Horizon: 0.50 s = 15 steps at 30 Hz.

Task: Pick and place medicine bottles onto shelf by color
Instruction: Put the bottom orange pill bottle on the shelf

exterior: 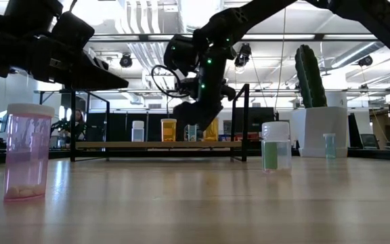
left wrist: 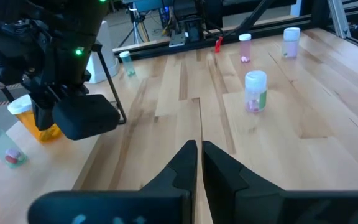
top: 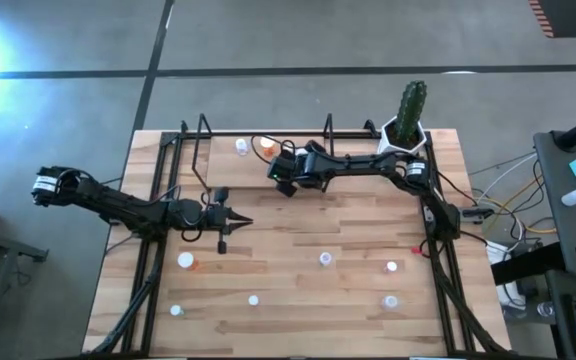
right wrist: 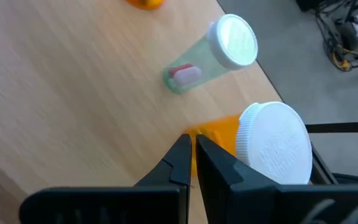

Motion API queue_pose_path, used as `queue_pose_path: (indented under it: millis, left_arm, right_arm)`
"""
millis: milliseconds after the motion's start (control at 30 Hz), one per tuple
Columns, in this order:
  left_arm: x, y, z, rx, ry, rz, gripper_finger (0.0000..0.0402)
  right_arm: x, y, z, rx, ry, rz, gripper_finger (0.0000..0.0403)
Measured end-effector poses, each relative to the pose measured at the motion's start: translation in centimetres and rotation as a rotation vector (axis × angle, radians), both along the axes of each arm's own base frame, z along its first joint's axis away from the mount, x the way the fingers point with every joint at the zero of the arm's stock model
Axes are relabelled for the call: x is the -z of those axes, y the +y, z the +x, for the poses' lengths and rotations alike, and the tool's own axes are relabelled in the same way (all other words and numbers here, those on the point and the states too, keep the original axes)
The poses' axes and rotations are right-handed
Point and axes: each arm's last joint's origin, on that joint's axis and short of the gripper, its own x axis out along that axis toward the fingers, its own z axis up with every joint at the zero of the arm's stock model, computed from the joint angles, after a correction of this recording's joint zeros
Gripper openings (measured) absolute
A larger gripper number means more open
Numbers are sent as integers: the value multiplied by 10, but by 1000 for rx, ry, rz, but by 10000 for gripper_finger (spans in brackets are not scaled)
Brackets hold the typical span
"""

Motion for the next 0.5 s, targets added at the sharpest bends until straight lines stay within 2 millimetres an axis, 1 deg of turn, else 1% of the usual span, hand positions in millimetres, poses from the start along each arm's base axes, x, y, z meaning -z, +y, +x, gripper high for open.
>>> queue_pose_path:
  millis: [233, 367, 433, 500]
  left_arm:
    - [0, 0, 0, 0, 0, 0, 6]
    - [0, 0, 0, -1, 0, 0, 6]
    - [0, 0, 0, -2, -1, 1, 6]
    - [0, 0, 0, -2, -1, 1, 6]
  right_arm:
    - [-2, -2, -2, 6, 22, -36, 13]
    - [-14, 5, -6, -25, 28, 1, 13]
    - [-17, 9, -11, -14, 44, 34, 13]
    - [-16, 9, -15, 5, 69, 53, 13]
